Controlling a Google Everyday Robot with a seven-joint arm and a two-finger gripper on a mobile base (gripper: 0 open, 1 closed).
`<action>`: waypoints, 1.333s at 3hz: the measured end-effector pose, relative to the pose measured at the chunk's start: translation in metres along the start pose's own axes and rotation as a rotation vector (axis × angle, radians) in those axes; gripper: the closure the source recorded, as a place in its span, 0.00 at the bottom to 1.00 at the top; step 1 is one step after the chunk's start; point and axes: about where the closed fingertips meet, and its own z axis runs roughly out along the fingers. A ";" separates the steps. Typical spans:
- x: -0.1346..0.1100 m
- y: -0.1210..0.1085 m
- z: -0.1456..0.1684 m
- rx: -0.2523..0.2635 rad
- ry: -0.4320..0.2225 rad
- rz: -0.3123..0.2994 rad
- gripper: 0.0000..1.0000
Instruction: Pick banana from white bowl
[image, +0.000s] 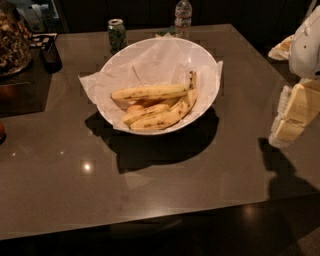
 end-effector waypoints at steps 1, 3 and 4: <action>-0.043 -0.021 0.010 -0.027 -0.120 -0.023 0.00; -0.051 -0.028 0.015 -0.030 -0.183 0.000 0.00; -0.106 -0.044 0.046 -0.075 -0.332 -0.024 0.00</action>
Offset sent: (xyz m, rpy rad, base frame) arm 0.0280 0.0326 0.0052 0.0962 -0.0085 0.0513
